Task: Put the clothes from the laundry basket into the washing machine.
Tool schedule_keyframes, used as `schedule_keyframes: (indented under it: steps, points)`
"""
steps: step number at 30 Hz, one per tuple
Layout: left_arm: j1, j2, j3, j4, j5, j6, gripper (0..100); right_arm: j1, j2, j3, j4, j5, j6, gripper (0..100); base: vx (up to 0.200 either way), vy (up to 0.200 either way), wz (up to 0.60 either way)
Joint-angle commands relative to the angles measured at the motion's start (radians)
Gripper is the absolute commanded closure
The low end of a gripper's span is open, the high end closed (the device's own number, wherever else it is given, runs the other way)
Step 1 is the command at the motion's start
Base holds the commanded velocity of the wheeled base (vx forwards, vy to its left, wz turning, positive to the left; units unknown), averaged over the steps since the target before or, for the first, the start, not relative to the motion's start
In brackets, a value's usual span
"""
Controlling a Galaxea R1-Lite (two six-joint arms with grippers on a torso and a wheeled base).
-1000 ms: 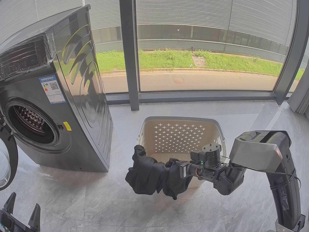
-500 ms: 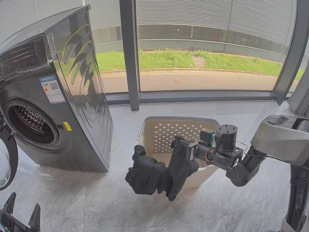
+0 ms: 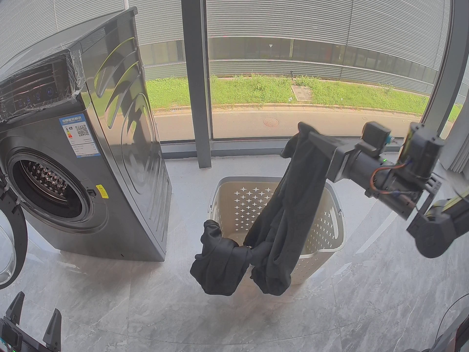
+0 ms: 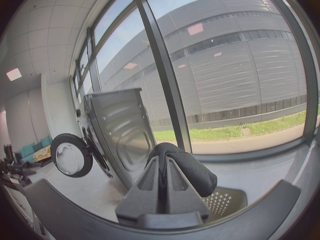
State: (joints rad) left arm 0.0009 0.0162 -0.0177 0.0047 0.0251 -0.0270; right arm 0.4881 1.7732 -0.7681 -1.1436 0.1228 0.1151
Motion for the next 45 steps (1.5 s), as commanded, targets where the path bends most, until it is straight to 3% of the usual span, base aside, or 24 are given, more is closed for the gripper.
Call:
schedule_keyframes:
  steps: [1, 9, 16, 43, 45]
  points:
    - [0.001, -0.016, 0.016, 0.0, -0.001, -0.001, 0, 0.007, -0.268, 0.016, 0.065, 0.0, -0.008, 100, 0.0, 0.0, 0.0]
    - [0.001, -0.016, 0.016, 0.001, -0.002, -0.004, 0, 0.006, -0.37, 0.098, 0.082, -0.002, -0.002, 100, -0.15, 0.0, 0.0]
    - [-0.001, -0.016, 0.016, 0.001, -0.007, -0.014, 0, 0.009, -0.405, 0.101, 0.085, -0.002, 0.0, 100, 0.0, 0.0, 0.0]
    - [-0.001, -0.016, 0.015, 0.001, -0.002, -0.013, 0, 0.018, -0.409, 0.127, 0.111, -0.006, 0.005, 100, 0.0, 0.2, 0.0]
    - [-0.001, -0.016, 0.016, 0.001, -0.001, -0.013, 0, 0.014, -0.409, 0.125, 0.111, -0.029, 0.003, 100, 0.0, 0.2, 0.0]
